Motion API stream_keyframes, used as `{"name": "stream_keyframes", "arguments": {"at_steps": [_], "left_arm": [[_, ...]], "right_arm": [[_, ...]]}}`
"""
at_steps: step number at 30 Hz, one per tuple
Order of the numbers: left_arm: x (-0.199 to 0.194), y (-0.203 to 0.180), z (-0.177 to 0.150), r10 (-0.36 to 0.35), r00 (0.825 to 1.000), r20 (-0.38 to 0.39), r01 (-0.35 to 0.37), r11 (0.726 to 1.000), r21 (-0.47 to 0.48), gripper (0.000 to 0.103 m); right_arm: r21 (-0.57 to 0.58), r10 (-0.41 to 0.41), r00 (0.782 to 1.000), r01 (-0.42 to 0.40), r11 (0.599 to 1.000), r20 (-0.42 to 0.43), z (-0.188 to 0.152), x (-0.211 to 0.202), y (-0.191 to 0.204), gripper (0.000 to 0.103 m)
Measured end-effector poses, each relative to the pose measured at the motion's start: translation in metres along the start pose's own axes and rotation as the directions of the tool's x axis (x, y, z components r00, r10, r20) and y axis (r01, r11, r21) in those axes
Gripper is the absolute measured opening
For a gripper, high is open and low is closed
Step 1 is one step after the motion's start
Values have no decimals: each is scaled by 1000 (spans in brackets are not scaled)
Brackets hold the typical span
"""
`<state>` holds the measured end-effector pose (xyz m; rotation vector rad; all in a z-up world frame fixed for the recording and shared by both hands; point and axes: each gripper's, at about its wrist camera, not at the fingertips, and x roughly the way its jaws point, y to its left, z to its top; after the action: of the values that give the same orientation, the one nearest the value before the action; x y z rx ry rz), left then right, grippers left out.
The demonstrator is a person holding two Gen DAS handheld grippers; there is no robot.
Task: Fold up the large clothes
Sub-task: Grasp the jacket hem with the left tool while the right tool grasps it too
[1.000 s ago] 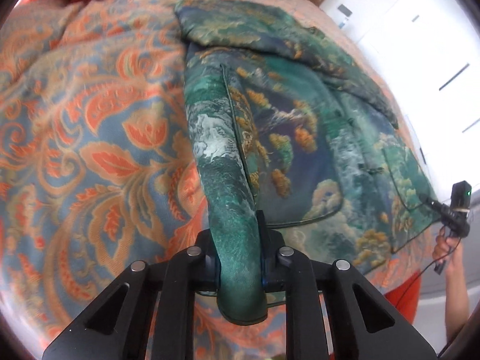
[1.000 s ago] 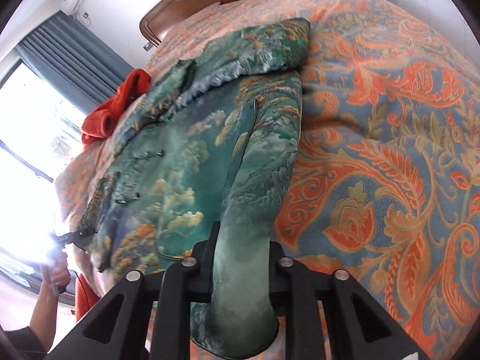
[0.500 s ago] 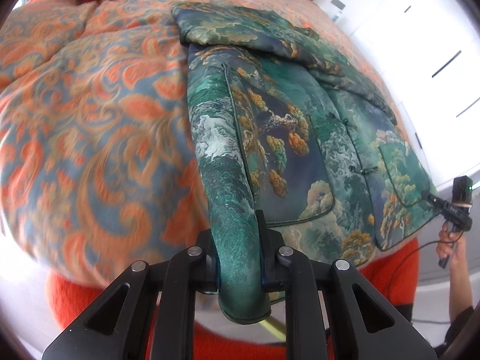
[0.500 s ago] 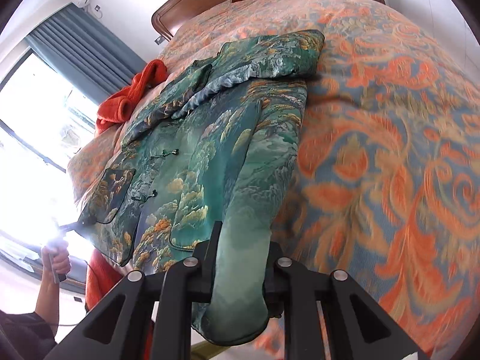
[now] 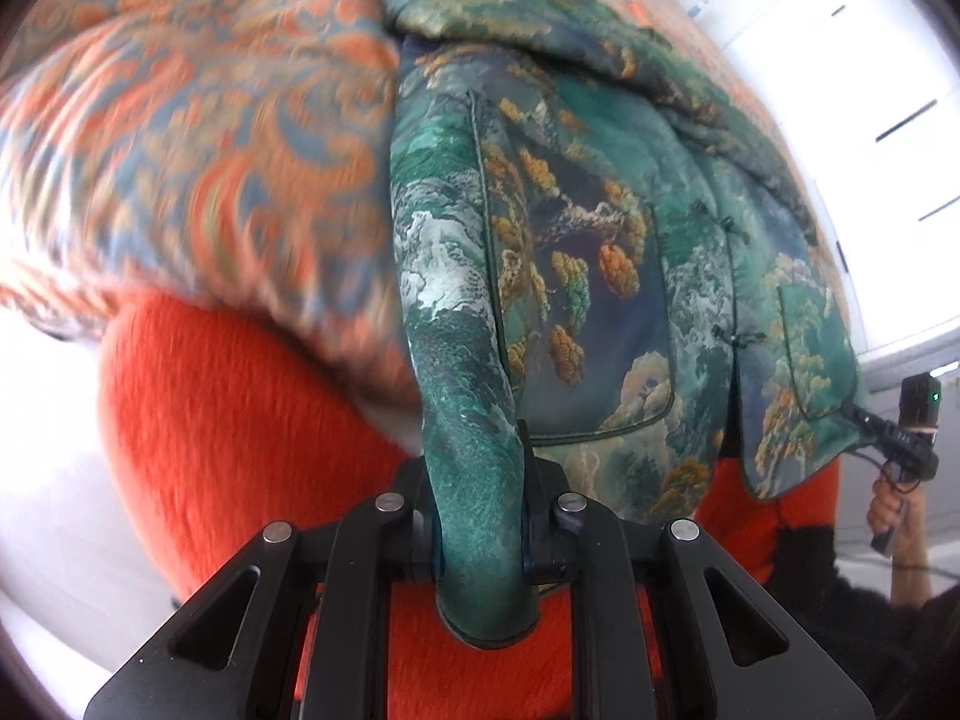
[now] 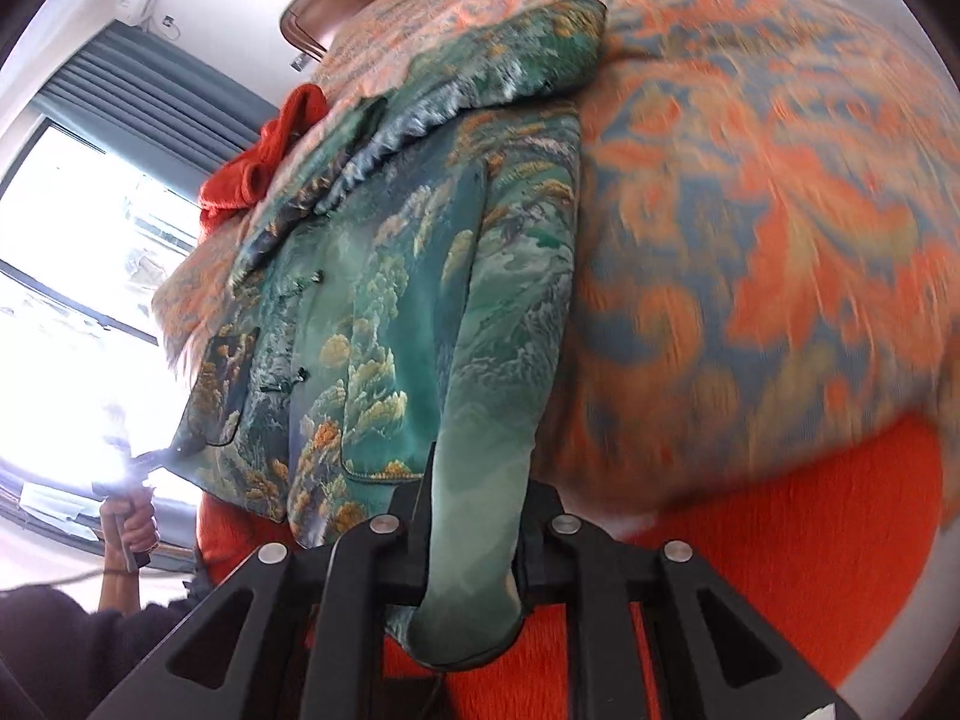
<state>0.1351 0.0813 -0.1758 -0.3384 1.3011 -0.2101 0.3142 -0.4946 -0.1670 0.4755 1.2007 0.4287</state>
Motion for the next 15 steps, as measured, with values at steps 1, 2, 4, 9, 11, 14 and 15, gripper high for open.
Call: {"name": "stream_keyframes", "arguments": {"at_steps": [1, 2, 4, 9, 11, 14, 15], "left_arm": [[2, 0, -1, -5, 1000, -18, 4, 1000, -22, 15], [4, 2, -2, -4, 999, -36, 3, 1000, -27, 15], [5, 3, 5, -9, 998, -55, 7, 999, -36, 15], [-17, -6, 29, -55, 998, -34, 54, 997, -50, 13], [-38, -10, 55, -127, 992, 17, 128, 990, -56, 12], [-69, -14, 100, -209, 972, 108, 216, 975, -49, 12], [-77, -16, 116, -228, 964, 135, 236, 971, -43, 12]], "right_arm": [[12, -1, 1000, 2, 1000, -12, -9, -1, -2, 15], [21, 0, 1000, 0, 1000, -21, -12, -1, -4, 14], [31, -4, 999, 6, 999, -48, -23, 0, -3, 13], [22, -22, 996, 23, 999, -82, -34, -8, 13, 11], [39, 22, 998, -19, 999, -65, -25, -16, 21, 10], [60, 145, 989, -145, 988, 2, 6, -41, 29, 10], [57, 167, 986, -168, 984, 20, 19, -46, 32, 10]]}}
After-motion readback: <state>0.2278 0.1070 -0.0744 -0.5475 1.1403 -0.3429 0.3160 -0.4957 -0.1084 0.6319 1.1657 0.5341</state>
